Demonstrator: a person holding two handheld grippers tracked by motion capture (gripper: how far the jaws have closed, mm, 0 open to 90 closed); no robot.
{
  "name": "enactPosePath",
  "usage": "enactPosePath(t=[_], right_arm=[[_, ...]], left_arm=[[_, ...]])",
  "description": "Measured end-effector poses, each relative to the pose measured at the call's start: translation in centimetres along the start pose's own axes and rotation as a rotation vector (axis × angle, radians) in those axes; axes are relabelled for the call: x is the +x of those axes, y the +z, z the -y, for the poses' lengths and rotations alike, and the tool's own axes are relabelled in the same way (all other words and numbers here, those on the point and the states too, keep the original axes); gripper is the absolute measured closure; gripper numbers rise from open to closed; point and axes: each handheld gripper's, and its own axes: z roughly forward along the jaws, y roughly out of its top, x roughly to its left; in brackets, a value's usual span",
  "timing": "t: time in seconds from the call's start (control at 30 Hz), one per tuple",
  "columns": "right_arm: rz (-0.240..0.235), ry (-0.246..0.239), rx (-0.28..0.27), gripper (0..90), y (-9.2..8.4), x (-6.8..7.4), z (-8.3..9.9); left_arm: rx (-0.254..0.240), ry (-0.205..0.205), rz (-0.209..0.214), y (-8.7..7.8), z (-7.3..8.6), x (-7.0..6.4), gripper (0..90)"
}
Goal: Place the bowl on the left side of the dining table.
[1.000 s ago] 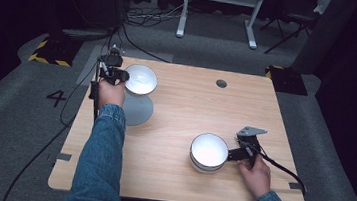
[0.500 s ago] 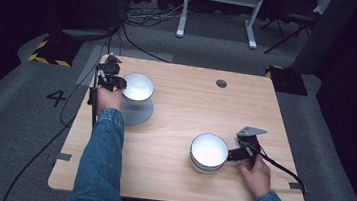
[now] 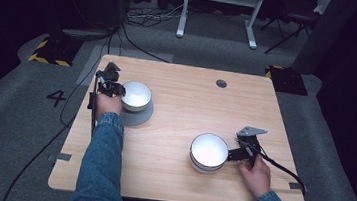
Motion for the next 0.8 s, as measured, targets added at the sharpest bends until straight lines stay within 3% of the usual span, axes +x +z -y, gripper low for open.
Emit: enactPosePath(t=[0.17,0.3,0.57,0.63,0.67,0.73,0.8], right_arm=[[0.0,-0.001,0.0,1.2,0.0,0.0,0.0],[0.0,-0.003,0.001,1.2,0.0,0.0,0.0],[0.0,-0.001,0.0,1.2,0.0,0.0,0.0],[0.0,-0.003,0.0,1.2,0.0,0.0,0.0],[0.0,-0.002,0.0,1.2,0.0,0.0,0.0],[0.0,-0.001,0.0,1.2,0.0,0.0,0.0],[0.0,-0.002,0.0,1.2,0.0,0.0,0.0]], left_arm=[[0.002,-0.033,0.053,0.3,0.3,0.4,80.5],[0.011,-0.027,0.035,0.5,0.5,0.6,80.3],[0.002,-0.027,0.041,0.7,0.7,1.2,81.0],[-0.005,-0.014,0.004,0.6,0.7,1.0,80.7],[-0.013,-0.013,-0.015,0.5,0.7,0.9,77.0],[-0.03,-0.028,-0.011,0.2,0.6,0.7,65.3],[-0.043,-0.009,-0.045,-0.4,0.4,0.4,56.0]])
